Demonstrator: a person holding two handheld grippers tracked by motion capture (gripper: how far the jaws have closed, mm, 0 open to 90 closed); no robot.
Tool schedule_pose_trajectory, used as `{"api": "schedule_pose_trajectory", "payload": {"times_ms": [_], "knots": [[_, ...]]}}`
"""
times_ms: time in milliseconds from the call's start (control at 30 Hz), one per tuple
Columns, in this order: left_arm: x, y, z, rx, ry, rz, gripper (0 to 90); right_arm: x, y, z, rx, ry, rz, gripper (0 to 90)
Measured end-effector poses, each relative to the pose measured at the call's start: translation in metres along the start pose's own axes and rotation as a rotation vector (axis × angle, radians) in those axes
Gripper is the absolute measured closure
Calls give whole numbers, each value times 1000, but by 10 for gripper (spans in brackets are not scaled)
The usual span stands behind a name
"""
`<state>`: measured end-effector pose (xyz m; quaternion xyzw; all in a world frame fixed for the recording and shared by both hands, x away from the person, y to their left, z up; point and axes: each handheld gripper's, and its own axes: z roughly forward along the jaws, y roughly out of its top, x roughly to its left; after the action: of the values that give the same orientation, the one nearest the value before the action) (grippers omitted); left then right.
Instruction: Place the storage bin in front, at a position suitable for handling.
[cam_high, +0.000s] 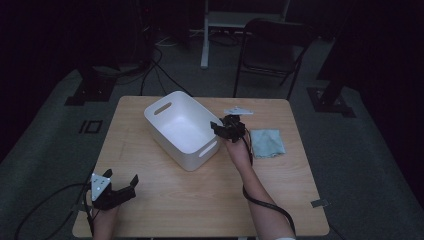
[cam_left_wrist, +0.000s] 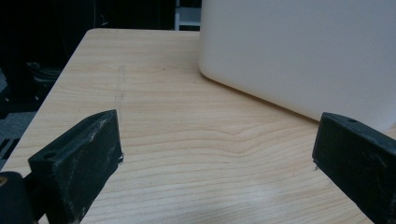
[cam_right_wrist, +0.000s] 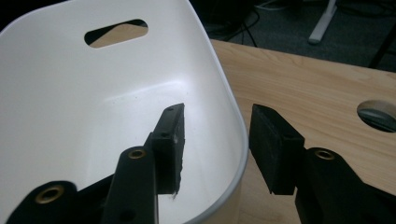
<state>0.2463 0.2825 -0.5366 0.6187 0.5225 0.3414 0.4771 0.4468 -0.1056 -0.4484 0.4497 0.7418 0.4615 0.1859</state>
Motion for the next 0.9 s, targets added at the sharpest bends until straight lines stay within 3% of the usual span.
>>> {"api": "schedule_pose_trajectory", "payload": {"times_ms": [267,433,900], "knots": [[0,0,0,-1,-1,-2,15,-1,4,5,44,-34,27,794],[-1,0,0,-4,-3,5,15,1,7,6,61,-60,-7,823],[-1,0,1,-3,-4,12,16,-1,6,2,67,-31,-8,830]]}}
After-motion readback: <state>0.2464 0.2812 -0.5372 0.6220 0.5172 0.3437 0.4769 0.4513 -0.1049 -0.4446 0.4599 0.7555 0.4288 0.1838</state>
